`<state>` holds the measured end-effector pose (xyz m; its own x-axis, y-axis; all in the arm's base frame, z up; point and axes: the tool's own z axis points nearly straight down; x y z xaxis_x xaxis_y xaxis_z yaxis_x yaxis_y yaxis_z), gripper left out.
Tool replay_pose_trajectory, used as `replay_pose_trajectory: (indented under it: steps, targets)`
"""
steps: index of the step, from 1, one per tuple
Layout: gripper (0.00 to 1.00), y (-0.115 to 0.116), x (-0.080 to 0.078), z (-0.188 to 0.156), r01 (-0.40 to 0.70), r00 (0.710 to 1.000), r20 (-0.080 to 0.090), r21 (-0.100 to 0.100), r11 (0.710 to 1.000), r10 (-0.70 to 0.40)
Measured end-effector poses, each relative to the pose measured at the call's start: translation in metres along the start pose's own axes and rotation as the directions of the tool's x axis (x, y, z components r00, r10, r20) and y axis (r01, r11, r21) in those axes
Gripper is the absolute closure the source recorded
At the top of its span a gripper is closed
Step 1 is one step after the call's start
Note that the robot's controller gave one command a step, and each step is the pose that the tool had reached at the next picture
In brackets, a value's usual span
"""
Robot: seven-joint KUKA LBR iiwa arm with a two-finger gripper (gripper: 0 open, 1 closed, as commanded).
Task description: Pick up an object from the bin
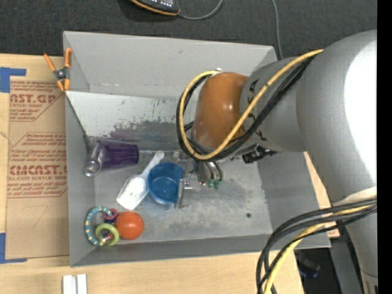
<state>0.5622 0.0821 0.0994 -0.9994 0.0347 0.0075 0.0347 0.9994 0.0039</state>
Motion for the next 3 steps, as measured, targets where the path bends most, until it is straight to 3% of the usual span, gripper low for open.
replay_pose_trajectory:
  steps: [1,2,3]
  targets:
    - [0.0,0.004,-0.009,0.028,0.449,0.893,0.014,0.011,0.893,-0.449]
    - [1.0,0.028,-0.007,0.029,0.194,0.981,0.004,0.0,0.981,-0.194]
    - [1.0,0.028,-0.007,0.029,0.194,0.981,0.004,0.0,0.981,-0.194]
